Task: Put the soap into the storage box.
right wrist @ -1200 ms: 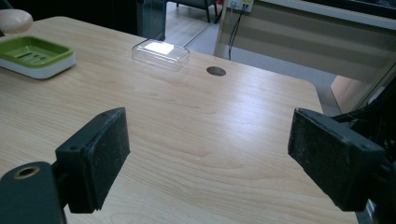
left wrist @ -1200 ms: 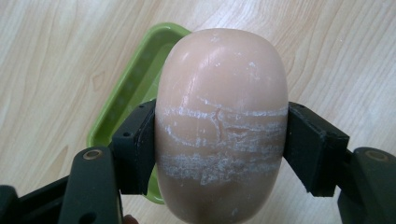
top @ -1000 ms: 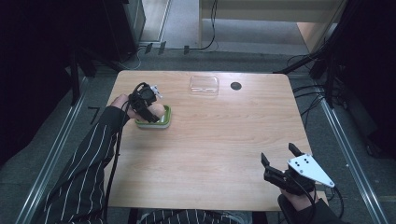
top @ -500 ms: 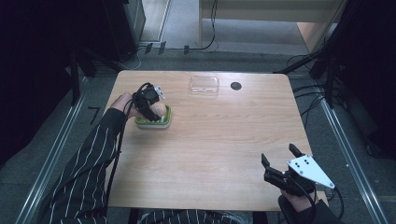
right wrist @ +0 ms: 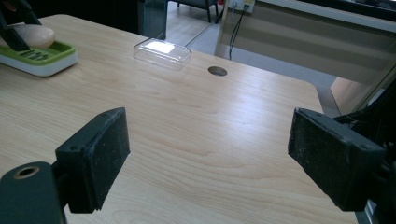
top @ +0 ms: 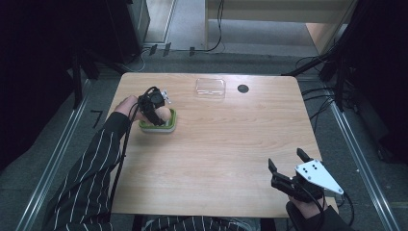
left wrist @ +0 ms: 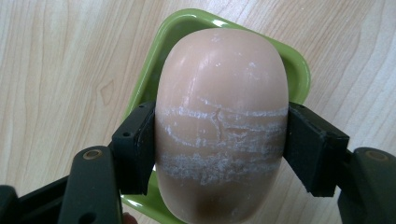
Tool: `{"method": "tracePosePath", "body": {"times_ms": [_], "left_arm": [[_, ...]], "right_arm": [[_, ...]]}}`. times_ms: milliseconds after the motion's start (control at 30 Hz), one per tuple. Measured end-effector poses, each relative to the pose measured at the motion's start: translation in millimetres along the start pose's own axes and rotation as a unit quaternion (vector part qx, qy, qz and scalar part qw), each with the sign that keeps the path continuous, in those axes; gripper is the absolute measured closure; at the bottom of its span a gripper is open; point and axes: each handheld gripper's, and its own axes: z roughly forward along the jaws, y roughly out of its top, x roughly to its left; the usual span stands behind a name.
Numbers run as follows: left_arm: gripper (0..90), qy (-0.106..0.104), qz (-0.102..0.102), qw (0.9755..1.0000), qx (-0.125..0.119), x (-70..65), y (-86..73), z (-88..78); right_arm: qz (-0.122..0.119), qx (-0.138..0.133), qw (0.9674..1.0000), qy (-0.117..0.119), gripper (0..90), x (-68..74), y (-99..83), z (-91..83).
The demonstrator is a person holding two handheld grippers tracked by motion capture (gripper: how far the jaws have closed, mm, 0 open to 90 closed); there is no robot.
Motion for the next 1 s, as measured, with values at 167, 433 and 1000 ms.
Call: {"method": "tracePosePath", "body": {"times_ms": [167, 433, 1000], "left_arm": [[33.1, 0.003, 0.005, 1.0000, 0.008, 1.4, 1.1, 2.9], [33.0, 0.000, 0.001, 0.9999, 0.012, 4.7, 0.7, 10.6], [32.9, -0.004, -0.032, 0.9994, 0.007, 9.1, -3.4, 17.6]], "right_arm": [[-0.001, -0.001, 1.0000, 0.001, 13.4, 0.2, 0.1, 0.0], [-0.002, -0.001, 1.0000, 0.002, 13.4, 0.4, 0.1, 0.0], [-0.002, -0.001, 1.0000, 0.002, 13.4, 0.4, 0.2, 0.1]]}}
